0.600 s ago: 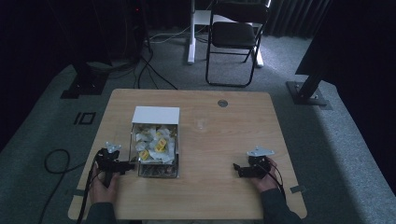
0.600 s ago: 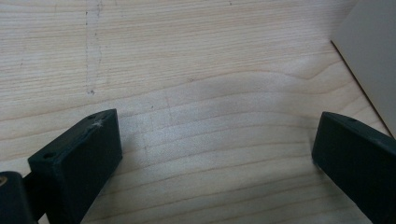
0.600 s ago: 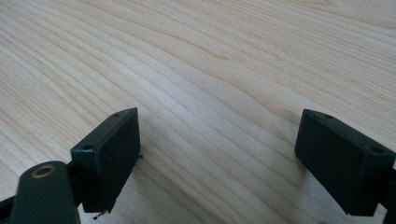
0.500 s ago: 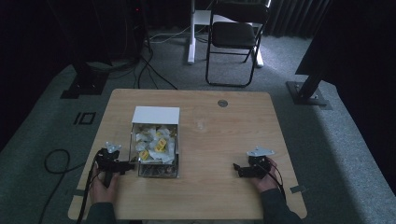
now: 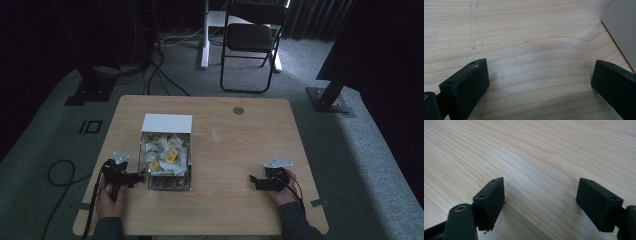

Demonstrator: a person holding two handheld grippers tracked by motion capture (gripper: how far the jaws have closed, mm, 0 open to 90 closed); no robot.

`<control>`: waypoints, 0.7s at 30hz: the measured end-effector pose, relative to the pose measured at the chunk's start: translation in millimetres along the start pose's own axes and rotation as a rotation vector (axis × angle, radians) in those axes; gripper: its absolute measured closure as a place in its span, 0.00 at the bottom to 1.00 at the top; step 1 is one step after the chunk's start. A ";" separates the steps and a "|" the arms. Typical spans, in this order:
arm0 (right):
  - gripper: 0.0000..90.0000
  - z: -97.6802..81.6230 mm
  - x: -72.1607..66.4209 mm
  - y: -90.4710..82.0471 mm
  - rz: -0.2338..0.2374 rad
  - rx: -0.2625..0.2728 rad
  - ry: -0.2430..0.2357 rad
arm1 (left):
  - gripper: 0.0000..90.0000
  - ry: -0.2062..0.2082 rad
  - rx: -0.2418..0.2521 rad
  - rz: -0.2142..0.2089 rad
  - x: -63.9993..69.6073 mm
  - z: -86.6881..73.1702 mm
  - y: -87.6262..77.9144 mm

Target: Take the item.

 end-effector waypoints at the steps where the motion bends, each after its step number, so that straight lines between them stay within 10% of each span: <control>1: 0.27 2.2 -2.3 -2.4 0.003 0.010 -0.004 | 0.02 0.000 -0.001 0.000 0.0 0.0 0.0; 21: 0.32 23.8 -37.9 -15.3 0.048 0.076 -0.066 | 0.02 0.002 0.000 0.000 -0.1 -0.2 -0.1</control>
Point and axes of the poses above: each handheld gripper's, and its own axes: y roughly forward along the jaws, z roughly out of its top, x roughly to its right, the point moved 1 cm from there along y, roughly forward along the jaws, and after that the axes turned 7 degrees about -z, right-handed, at the moved point
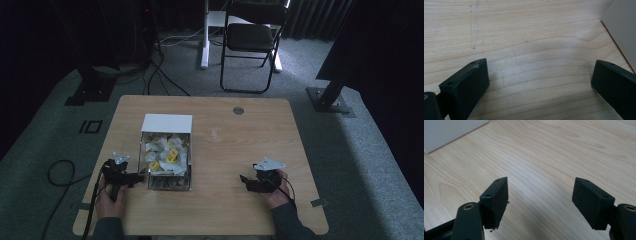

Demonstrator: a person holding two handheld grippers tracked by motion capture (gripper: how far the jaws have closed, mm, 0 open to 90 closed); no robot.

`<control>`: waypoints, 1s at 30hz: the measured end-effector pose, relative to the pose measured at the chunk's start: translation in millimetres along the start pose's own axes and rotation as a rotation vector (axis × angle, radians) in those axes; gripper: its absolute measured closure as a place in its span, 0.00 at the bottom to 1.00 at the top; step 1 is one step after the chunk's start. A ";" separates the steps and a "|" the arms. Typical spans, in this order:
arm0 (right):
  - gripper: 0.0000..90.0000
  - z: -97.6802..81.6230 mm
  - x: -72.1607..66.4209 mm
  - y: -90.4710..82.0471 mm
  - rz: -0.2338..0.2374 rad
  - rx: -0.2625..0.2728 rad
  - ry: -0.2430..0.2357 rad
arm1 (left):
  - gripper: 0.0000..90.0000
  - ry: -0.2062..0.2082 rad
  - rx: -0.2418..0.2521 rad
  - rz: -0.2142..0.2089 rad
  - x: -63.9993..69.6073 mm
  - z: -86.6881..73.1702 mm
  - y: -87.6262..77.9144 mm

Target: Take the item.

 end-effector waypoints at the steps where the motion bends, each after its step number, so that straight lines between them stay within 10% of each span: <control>1: 0.32 0.0 0.0 0.0 0.000 0.000 0.000 | 0.02 0.000 0.000 0.000 0.0 0.0 0.0; 30: 0.45 24.6 -45.0 -2.1 0.113 0.061 -0.079 | 0.02 -0.002 0.002 0.000 0.2 0.0 0.1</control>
Point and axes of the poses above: each handheld gripper's, and its own axes: y roughly forward along the jaws, z roughly out of its top, x roughly to its right, the point moved 1 cm from there along y, roughly forward along the jaws, and after that the axes turned 7 degrees about -z, right-handed, at the moved point
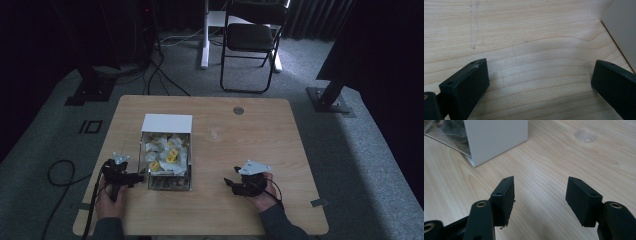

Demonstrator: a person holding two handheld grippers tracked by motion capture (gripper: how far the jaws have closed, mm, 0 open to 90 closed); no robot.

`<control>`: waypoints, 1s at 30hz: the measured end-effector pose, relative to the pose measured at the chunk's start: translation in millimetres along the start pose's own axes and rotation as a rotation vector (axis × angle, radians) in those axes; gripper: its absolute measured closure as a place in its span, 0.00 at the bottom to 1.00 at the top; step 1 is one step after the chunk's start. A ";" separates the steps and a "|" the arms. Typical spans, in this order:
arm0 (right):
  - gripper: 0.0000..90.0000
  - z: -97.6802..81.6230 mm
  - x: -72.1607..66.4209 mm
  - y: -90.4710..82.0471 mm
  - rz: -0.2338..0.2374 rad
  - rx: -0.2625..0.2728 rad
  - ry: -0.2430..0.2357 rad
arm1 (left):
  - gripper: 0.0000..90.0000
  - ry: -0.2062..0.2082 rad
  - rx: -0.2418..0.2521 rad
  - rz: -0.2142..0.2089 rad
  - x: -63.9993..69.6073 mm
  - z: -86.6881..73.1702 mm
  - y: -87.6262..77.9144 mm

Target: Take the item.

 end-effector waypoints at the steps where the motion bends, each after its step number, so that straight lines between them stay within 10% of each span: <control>1: 0.45 0.8 -1.4 0.0 0.004 0.002 -0.002 | 0.02 0.000 0.000 0.000 0.0 0.0 0.0; 30: 0.54 26.8 -48.3 7.2 0.113 0.052 -0.071 | 0.02 0.001 0.000 0.000 0.0 0.0 0.0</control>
Point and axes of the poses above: each handheld gripper's, and its own axes: y roughly forward along the jaws, z roughly out of its top, x roughly to its right, the point moved 1 cm from there along y, roughly forward along the jaws, and after that the axes turned 7 degrees about -z, right-handed, at the moved point
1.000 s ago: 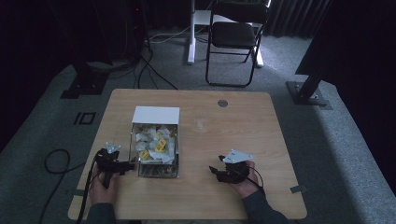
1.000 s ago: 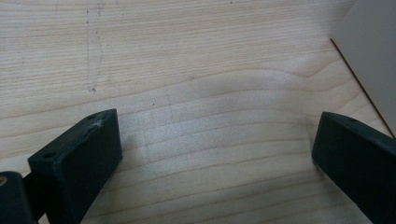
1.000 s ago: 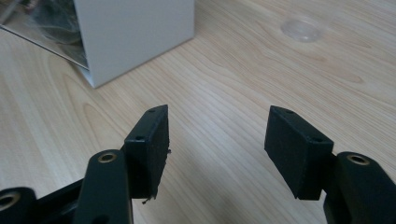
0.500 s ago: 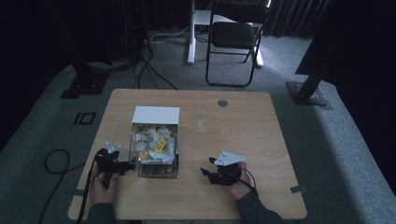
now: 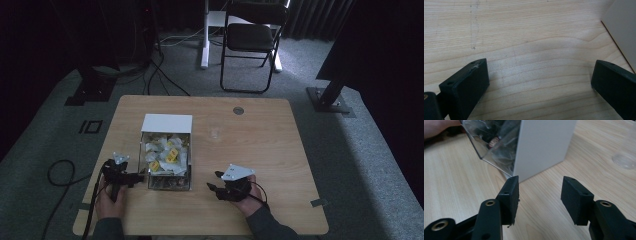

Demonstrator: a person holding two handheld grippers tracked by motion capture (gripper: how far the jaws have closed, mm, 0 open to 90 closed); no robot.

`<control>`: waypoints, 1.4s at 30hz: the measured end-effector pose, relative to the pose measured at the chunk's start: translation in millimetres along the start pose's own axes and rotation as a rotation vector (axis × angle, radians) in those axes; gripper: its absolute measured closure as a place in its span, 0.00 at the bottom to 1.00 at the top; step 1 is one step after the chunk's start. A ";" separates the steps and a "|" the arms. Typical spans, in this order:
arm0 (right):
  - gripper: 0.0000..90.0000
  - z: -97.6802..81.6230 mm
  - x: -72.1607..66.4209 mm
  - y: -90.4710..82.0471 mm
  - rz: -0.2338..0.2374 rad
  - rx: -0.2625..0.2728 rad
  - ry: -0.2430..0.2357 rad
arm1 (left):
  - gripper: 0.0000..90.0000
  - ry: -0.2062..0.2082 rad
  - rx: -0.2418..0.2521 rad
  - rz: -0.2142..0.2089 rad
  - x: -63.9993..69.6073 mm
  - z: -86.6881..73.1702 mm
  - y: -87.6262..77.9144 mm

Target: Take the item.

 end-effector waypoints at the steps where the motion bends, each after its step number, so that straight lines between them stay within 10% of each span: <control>1: 0.55 1.1 -1.8 0.6 0.004 0.003 -0.004 | 0.02 0.000 0.000 0.000 0.0 0.0 0.0; 42: 0.75 40.3 -78.0 35.8 0.143 0.068 -0.155 | 0.02 0.000 0.001 0.000 0.0 0.0 0.0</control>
Point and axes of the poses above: each handheld gripper's, and its own axes: y roughly forward along the jaws, z roughly out of its top, x roughly to its right, the point moved 1 cm from there along y, roughly forward along the jaws, and after that the axes turned 7 degrees about -z, right-handed, at the moved point
